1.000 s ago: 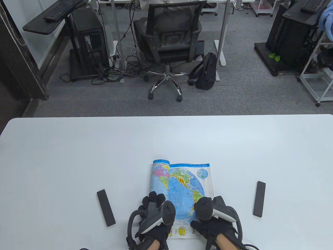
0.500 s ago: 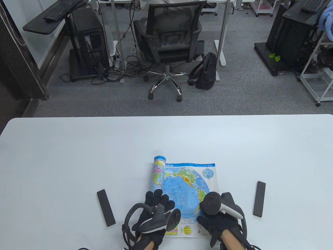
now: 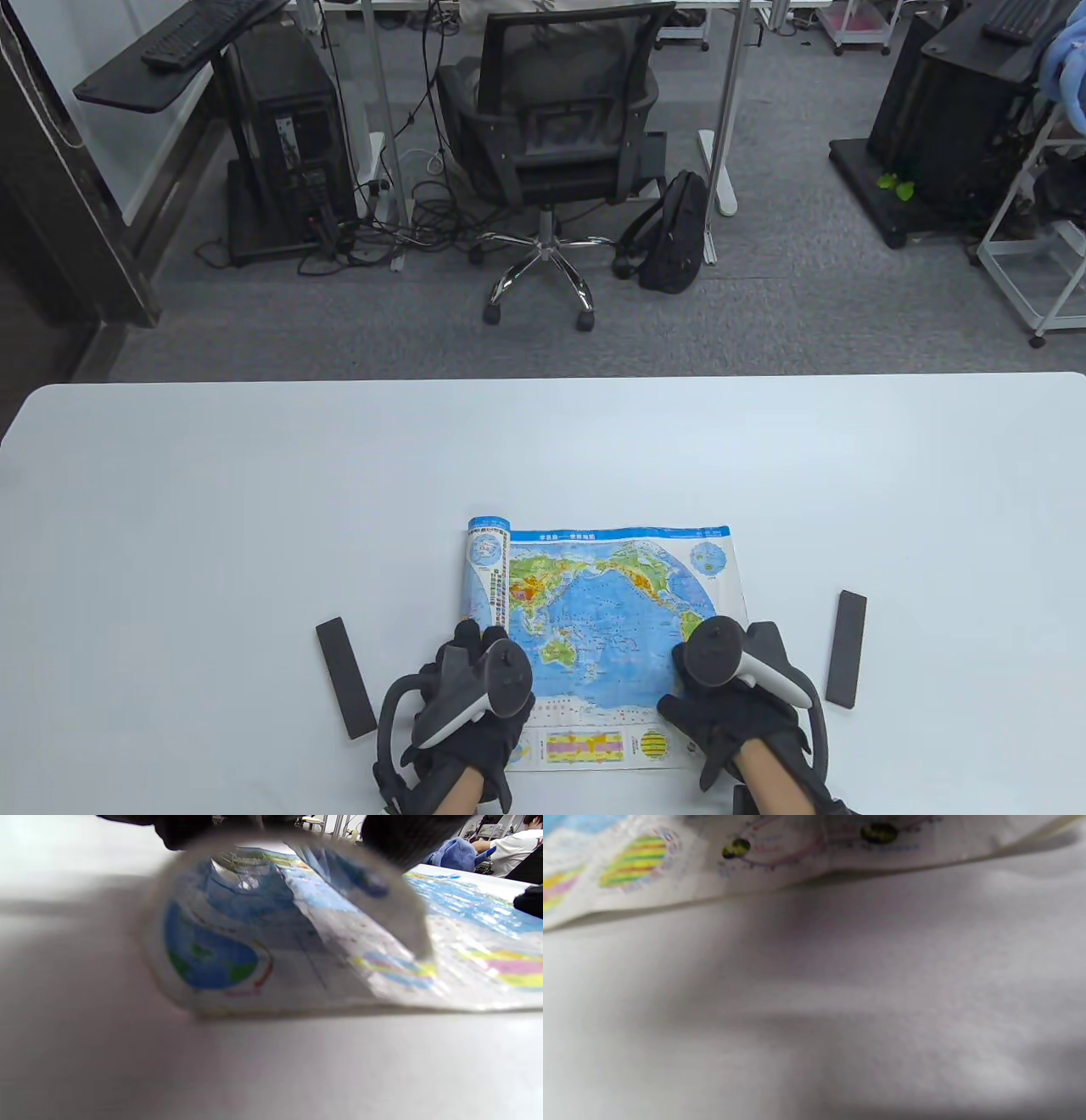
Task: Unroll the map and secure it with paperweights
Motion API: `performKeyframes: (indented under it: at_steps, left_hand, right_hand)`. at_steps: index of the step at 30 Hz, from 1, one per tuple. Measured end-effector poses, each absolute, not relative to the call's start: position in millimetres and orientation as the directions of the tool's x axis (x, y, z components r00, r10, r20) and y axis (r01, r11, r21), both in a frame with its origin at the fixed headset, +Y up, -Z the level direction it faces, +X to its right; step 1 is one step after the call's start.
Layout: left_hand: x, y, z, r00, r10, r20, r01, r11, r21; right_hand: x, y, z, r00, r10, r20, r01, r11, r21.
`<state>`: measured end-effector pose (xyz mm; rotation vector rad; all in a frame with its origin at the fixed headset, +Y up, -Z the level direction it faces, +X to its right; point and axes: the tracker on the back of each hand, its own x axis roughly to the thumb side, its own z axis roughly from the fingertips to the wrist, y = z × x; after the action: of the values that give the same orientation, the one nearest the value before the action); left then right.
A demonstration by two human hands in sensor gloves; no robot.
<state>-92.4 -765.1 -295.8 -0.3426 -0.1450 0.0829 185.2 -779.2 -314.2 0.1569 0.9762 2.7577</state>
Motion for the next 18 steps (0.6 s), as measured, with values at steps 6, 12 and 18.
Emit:
performKeyframes:
  at_steps: [6,12,18]
  left_hand:
    - [-74,-772,-295,0.98,-0.109,0.164,0.154,0.942,-0.299]
    - [-62,-769,-291,0.943,-0.252,0.217,0.3,0.927,-0.225]
    - [-56,-754,-288,0.857,-0.269,0.44,0.329,0.942,-0.066]
  right_hand:
    - [186,-779,-313,-0.969,0.246,0.039,-0.174,-0.781,0.6]
    - [186,-778,-314,-0.968,0.247,0.037,-0.177,-0.783,0.597]
    - [190,-777,-316,-0.958,0.285,0.018,-0.218,-0.771,0.598]
